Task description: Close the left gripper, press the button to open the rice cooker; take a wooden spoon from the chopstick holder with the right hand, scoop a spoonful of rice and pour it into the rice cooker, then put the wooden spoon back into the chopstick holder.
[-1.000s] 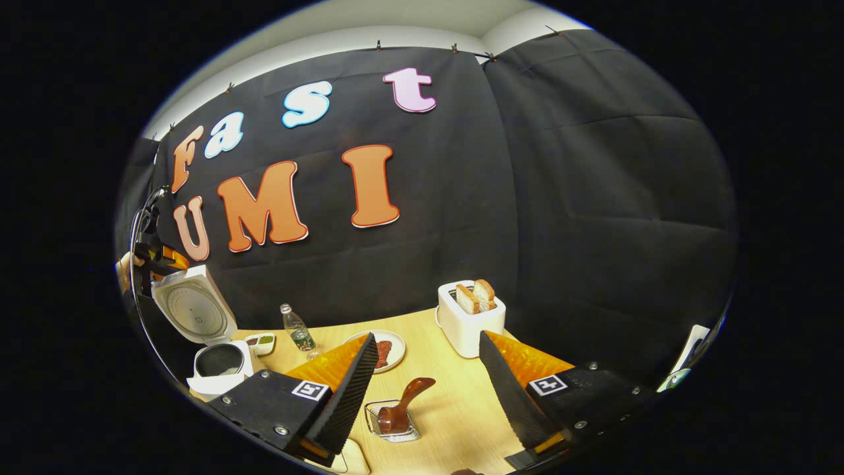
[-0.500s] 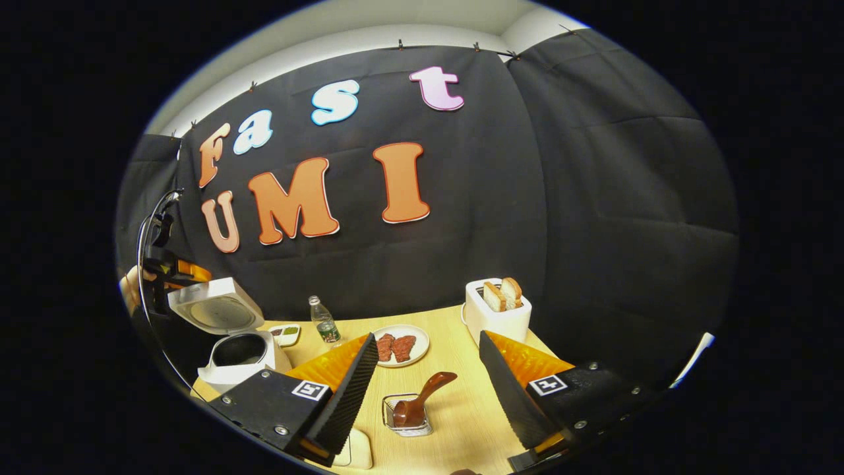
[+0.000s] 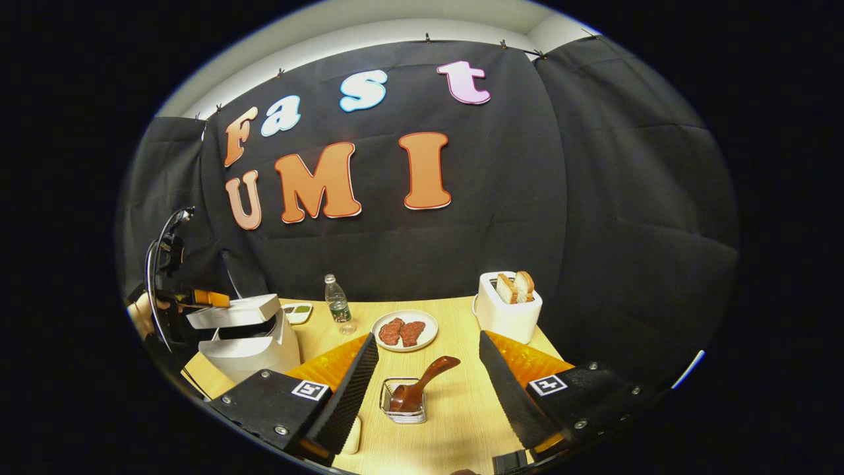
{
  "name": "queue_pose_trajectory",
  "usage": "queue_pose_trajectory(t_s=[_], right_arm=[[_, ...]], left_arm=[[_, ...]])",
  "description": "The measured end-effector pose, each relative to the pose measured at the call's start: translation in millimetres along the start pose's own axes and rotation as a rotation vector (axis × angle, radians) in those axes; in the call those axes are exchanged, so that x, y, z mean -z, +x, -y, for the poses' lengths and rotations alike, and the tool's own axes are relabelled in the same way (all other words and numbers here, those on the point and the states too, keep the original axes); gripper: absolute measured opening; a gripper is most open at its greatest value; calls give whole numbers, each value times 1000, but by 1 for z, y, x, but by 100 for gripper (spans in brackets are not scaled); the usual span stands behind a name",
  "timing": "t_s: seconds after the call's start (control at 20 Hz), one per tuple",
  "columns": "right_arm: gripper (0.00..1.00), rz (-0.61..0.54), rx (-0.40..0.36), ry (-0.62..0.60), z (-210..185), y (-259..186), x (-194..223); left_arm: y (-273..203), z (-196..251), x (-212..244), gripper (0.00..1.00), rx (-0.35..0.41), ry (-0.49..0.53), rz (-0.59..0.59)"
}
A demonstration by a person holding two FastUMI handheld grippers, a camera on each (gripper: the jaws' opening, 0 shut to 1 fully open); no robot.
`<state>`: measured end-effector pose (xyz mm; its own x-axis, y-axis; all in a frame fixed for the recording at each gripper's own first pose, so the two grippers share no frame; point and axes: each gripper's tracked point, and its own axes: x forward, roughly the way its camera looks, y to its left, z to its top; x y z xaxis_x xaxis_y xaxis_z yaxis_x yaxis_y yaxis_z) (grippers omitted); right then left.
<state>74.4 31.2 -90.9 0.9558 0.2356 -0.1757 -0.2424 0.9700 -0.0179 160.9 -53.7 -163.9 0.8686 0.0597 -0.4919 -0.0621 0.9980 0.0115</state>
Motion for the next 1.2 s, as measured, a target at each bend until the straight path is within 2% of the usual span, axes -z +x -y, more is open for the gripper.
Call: queue_pose_trajectory(t_s=[0.1, 0.4, 0.6, 0.65, 0.7, 1.0, 1.2], right_arm=[[95, -7, -6, -11, 1, -1, 5], [95, -38, -4, -5, 6, -1, 16], [95, -40, 1, 10, 9, 1, 20], [95, -41, 5, 15, 10, 3, 21], [95, -44, 11, 22, 12, 3, 23], [95, -50, 43, 93, 17, 5, 27], [95, -24, 79, 62, 24, 5, 17]], left_arm=[[4, -1, 14, 100, -20, 3, -2], [10, -1, 37, 100, -48, -71, 19], [18, -7, 53, 100, -111, 24, -16], [18, -9, 45, 100, -117, 18, 25], [16, -8, 53, 100, -122, -1, -1], [22, 0, 54, 100, -67, 55, -6], [13, -3, 53, 100, -40, 69, -29]])
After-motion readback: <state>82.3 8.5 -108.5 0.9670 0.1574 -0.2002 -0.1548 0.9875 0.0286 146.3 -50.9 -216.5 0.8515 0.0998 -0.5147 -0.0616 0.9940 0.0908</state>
